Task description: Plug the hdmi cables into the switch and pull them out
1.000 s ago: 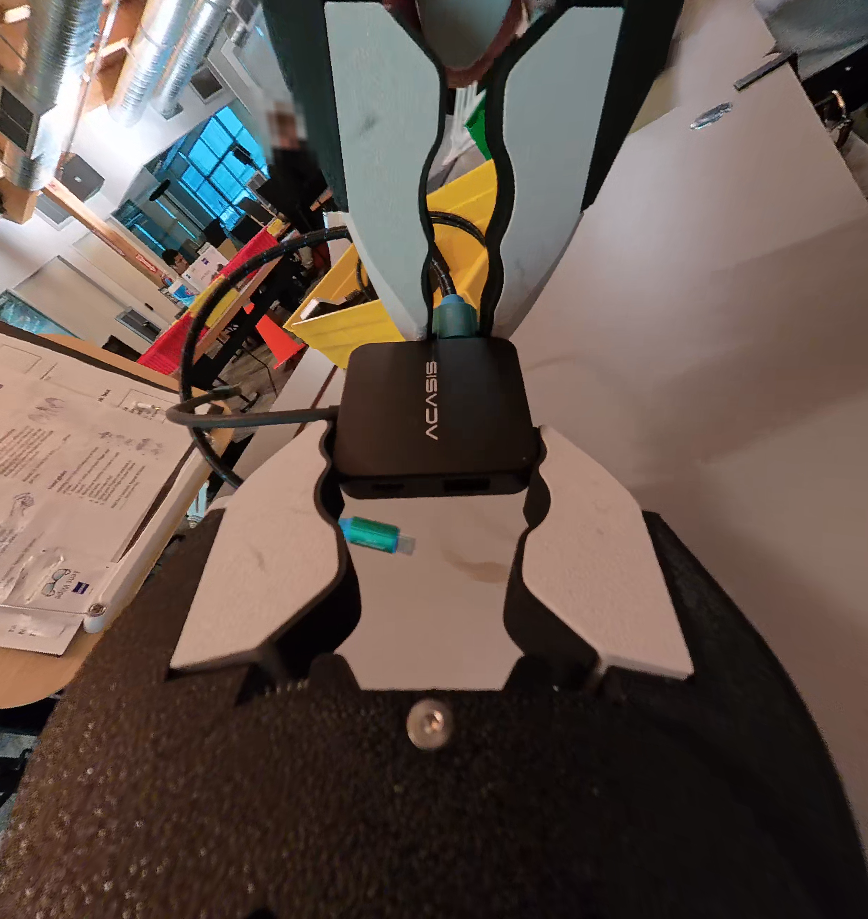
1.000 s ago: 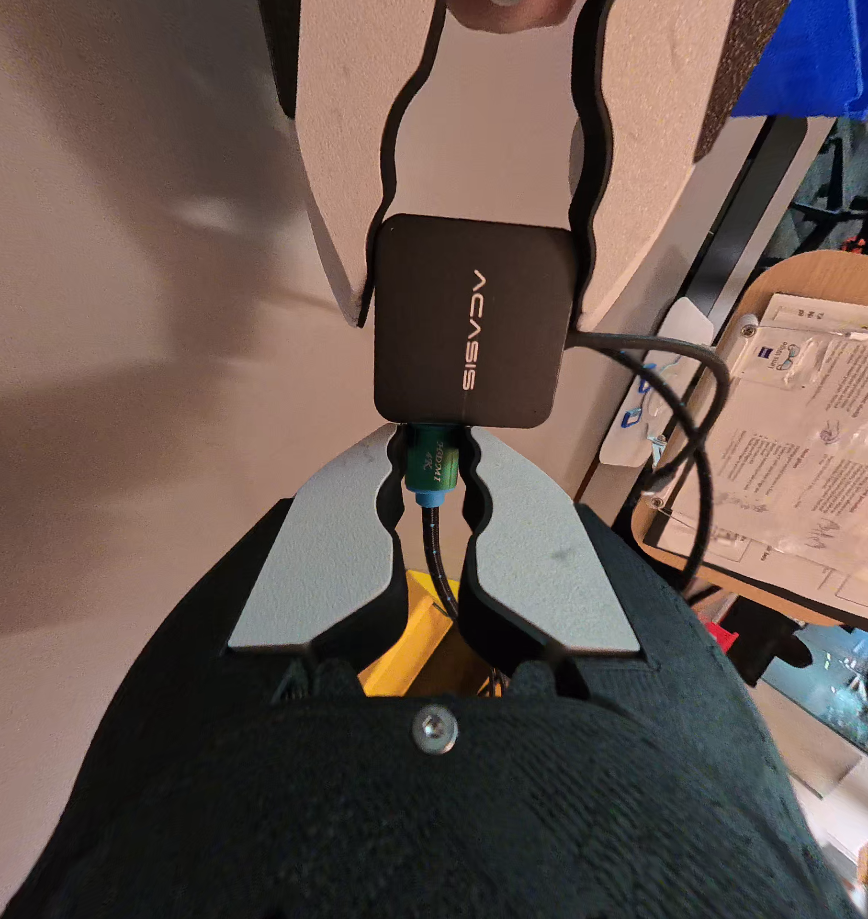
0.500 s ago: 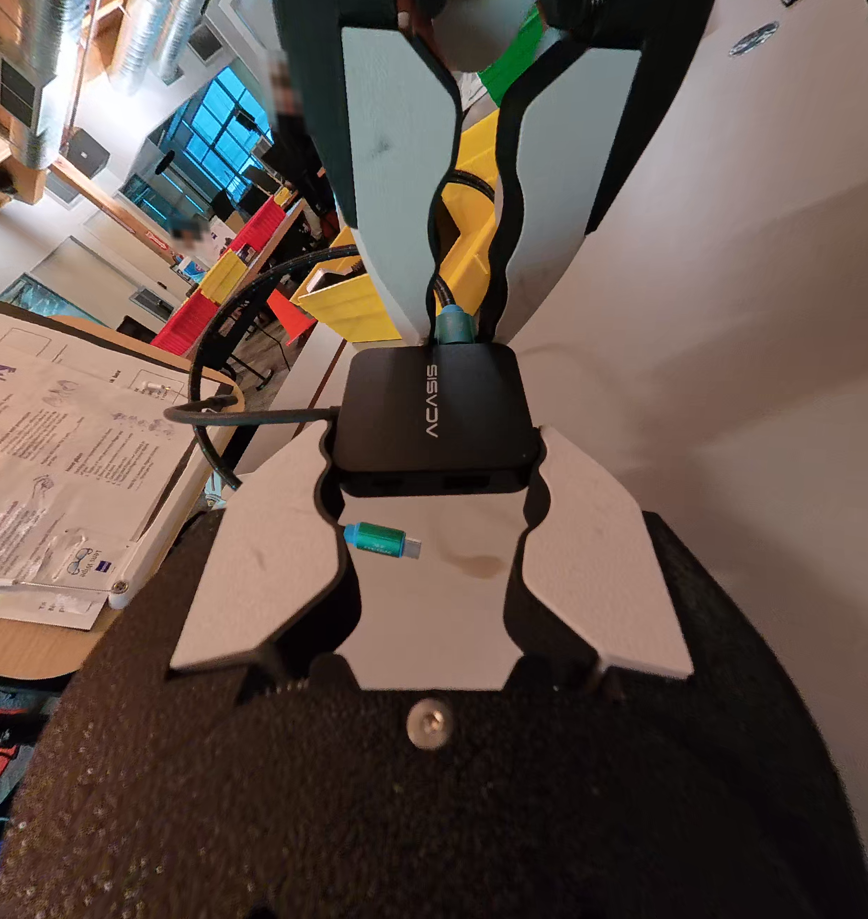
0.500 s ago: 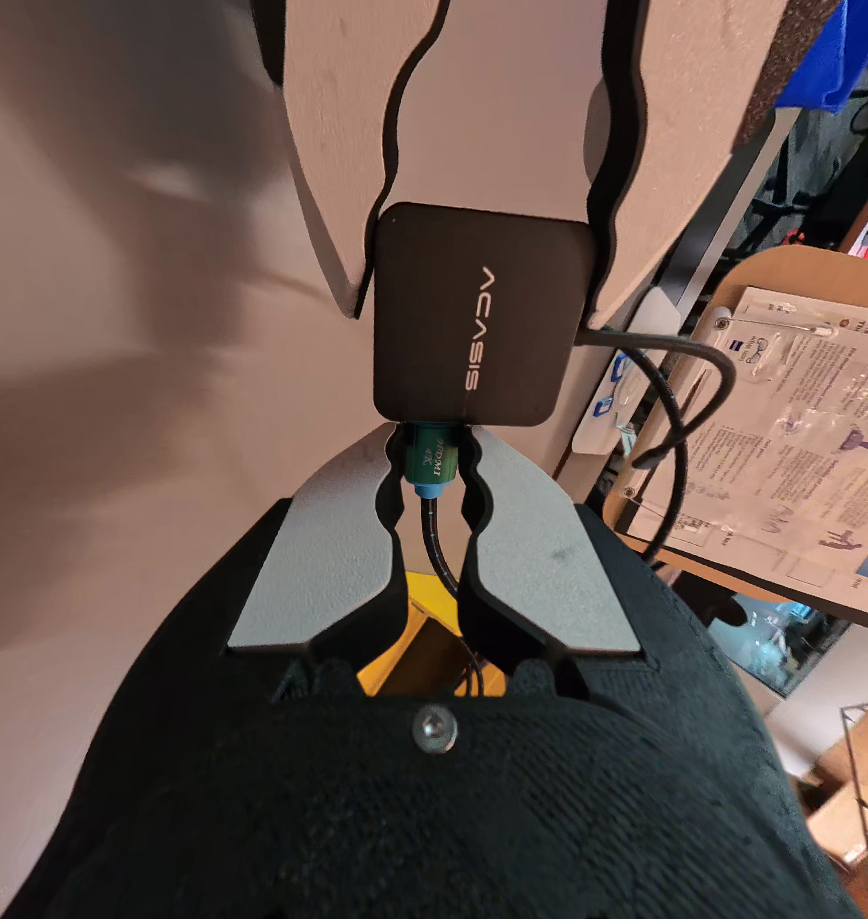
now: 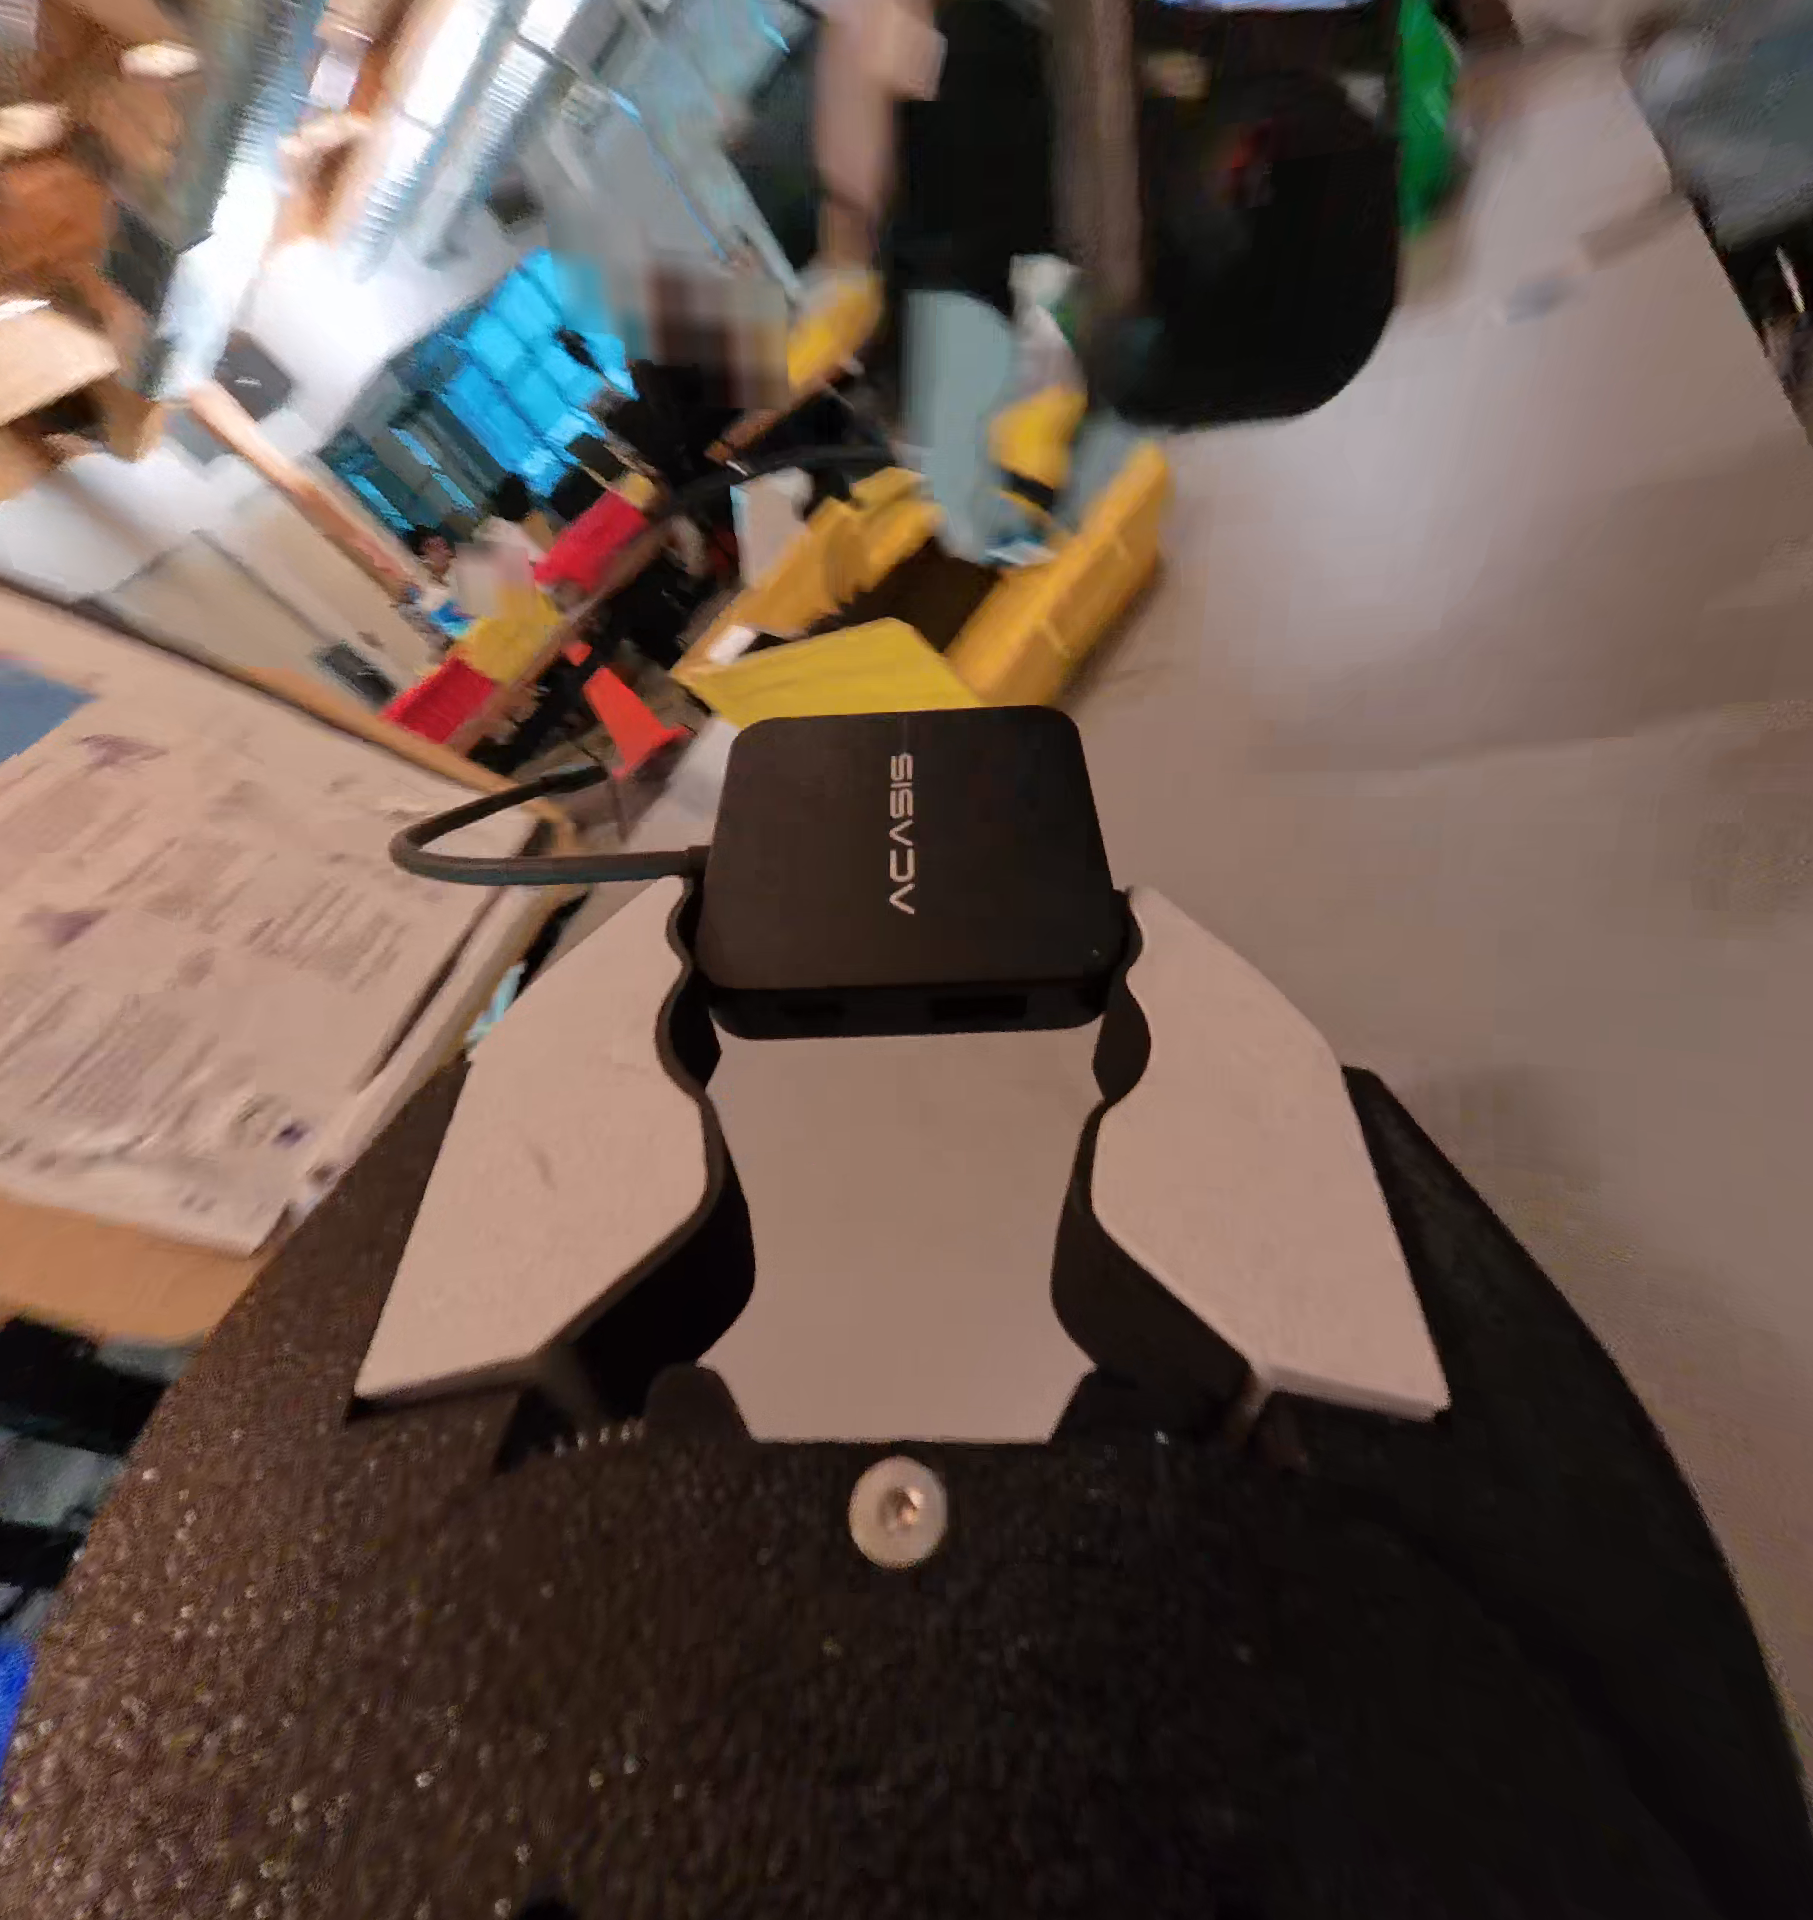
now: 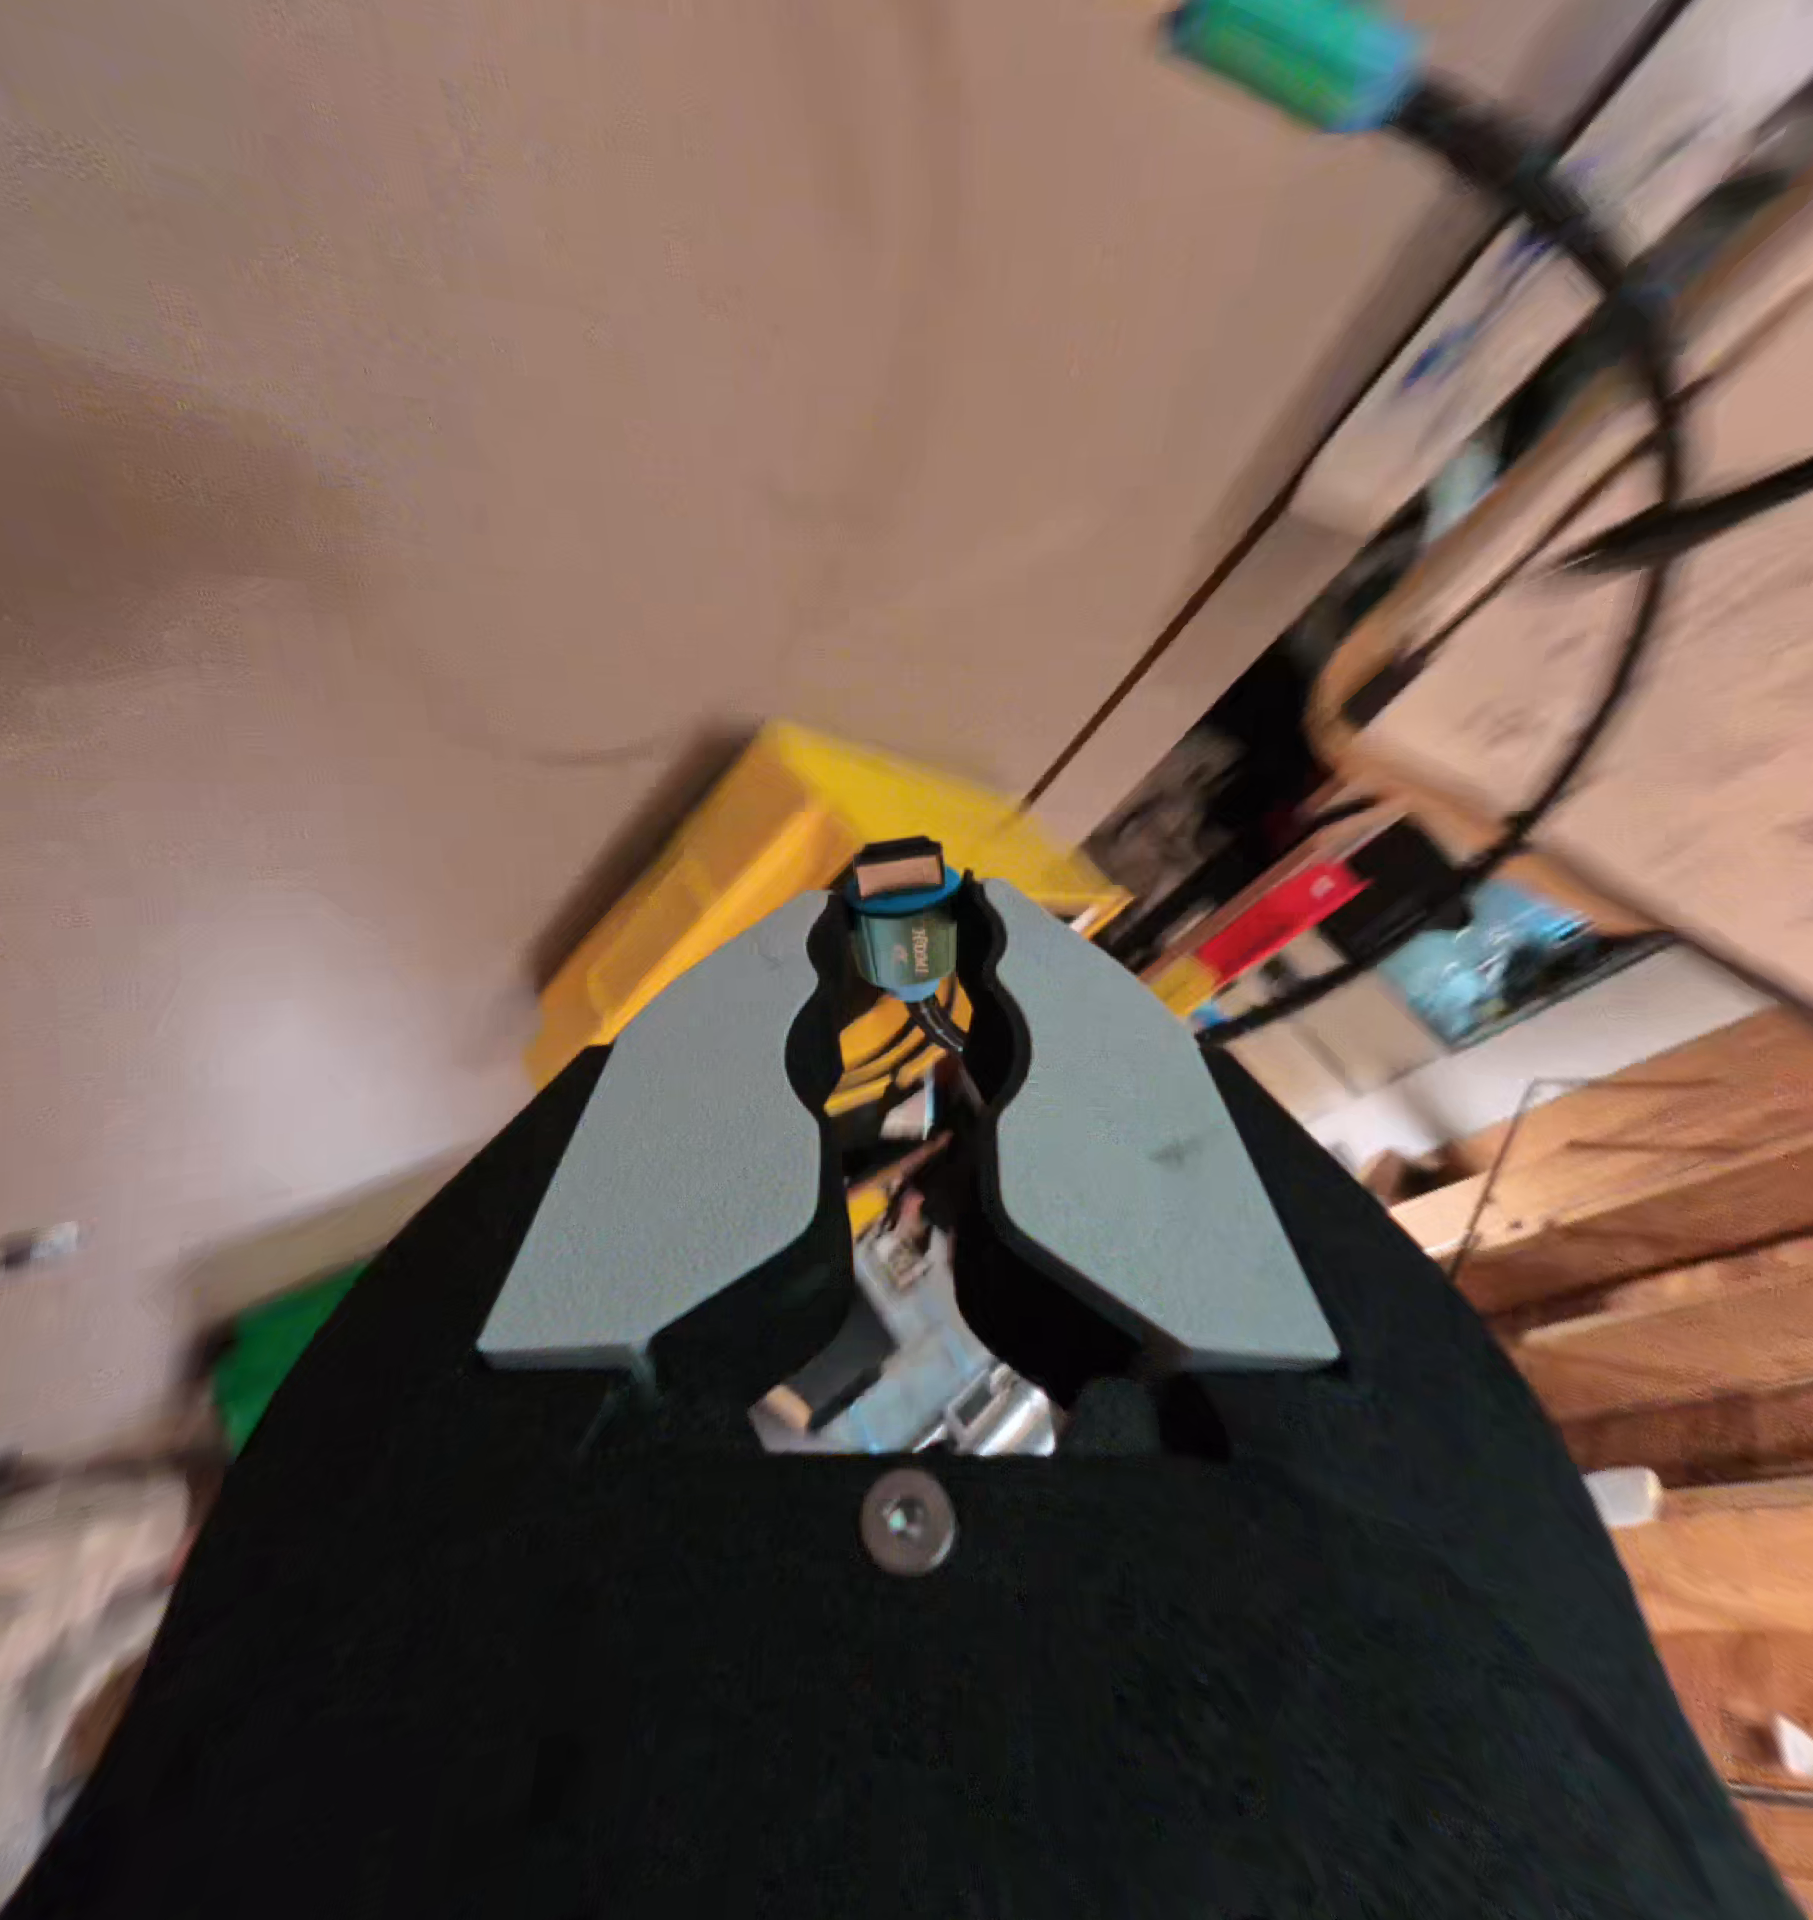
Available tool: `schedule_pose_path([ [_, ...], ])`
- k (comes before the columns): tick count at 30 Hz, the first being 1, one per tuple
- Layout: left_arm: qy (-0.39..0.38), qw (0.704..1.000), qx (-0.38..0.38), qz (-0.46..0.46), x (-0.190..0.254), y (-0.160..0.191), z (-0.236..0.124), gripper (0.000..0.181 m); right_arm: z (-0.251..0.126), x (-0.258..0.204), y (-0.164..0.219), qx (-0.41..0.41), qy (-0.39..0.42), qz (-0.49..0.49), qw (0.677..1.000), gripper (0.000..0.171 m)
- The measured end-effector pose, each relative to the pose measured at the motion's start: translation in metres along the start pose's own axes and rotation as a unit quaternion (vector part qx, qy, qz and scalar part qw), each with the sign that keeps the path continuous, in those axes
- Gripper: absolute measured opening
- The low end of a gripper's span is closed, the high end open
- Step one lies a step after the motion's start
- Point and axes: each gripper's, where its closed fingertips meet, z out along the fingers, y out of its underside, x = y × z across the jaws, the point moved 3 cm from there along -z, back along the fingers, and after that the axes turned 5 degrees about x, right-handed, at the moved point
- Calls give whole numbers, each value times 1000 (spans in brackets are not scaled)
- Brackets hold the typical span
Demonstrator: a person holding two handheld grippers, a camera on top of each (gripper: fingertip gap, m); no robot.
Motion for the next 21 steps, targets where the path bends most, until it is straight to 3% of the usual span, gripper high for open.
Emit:
schedule_pose_path([
  [1, -27, 999, 23, -21, -17, -5, -18, 72, 10, -14, 12, 45, -41, 26, 998, 21],
  [2, -53, 997, 46, -32, -31, -10, -35, 72, 4, -20, 8, 123, -67, 101, 985, 20],
  [3, -72, 994, 66, -39, -41, -15, -47, 72, -4, -16, 13, 131, -52, 131, 981, 21],
  [7, -77, 991, 100, -50, -45, -28, -59, 72, -32, 21, 59, 151, 43, 214, 964, 21],
  [12, -63, 993, 82, -65, -40, -17, -49, 72, -52, 25, 119, 121, 69, 286, 948, 20],
  [16, -47, 992, 85, -83, -36, -11, -40, 72, -33, 5, 152, 60, 75, 296, 950, 20],
  [21, -27, 993, 78, -89, -28, -8, -30, 72, 24, -26, 166, 42, 42, 330, 942, 20],
])
